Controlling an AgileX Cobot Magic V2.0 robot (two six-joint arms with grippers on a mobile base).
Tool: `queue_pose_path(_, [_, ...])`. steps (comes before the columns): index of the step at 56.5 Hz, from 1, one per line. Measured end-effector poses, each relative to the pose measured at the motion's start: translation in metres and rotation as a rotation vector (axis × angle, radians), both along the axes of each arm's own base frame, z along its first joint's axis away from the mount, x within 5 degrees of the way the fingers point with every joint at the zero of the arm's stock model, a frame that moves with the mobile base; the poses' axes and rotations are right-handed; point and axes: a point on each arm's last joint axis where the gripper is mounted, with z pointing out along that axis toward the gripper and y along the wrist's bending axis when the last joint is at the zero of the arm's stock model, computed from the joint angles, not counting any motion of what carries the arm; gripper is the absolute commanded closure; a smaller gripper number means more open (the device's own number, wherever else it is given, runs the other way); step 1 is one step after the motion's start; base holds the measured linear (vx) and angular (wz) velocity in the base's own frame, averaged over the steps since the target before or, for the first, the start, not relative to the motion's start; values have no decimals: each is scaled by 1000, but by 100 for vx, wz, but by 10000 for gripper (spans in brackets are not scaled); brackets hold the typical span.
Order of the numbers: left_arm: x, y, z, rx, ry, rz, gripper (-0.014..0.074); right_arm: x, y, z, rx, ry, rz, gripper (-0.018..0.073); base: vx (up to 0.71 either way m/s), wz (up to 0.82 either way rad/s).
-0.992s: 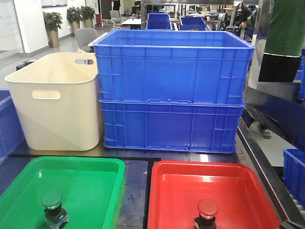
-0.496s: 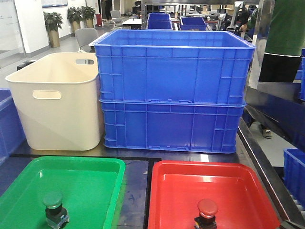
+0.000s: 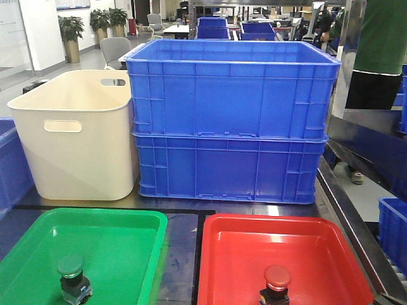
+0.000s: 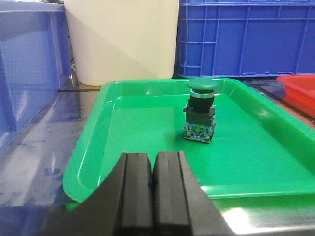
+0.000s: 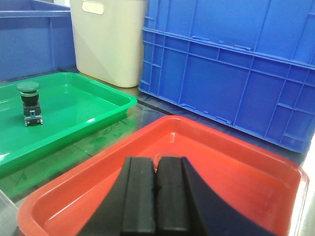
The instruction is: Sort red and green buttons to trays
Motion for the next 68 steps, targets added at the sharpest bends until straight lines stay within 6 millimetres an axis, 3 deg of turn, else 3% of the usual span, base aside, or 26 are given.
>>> queue_pose_path(17, [0, 0, 0, 0, 0, 0, 602, 4, -6, 1, 16, -1, -80, 567, 0, 0])
queue_pose_path(32, [0, 0, 0, 0, 0, 0, 602, 29, -30, -13, 159, 111, -414, 567, 0, 0])
queue_pose_path(38, [0, 0, 0, 0, 1, 0, 602, 32, -36, -22, 112, 173, -484, 567, 0, 0])
queue_pose_path(49, [0, 0, 0, 0, 1, 0, 602, 28, -35, -33, -40, 256, -456, 567, 0, 0])
queue_pose_path(58, [0, 0, 0, 0, 1, 0, 602, 24, -34, -40, -32, 319, -442, 567, 0, 0])
queue_pose_path(68, [0, 0, 0, 0, 1, 0, 602, -6, -36, -61, 70, 173, -415, 567, 0, 0])
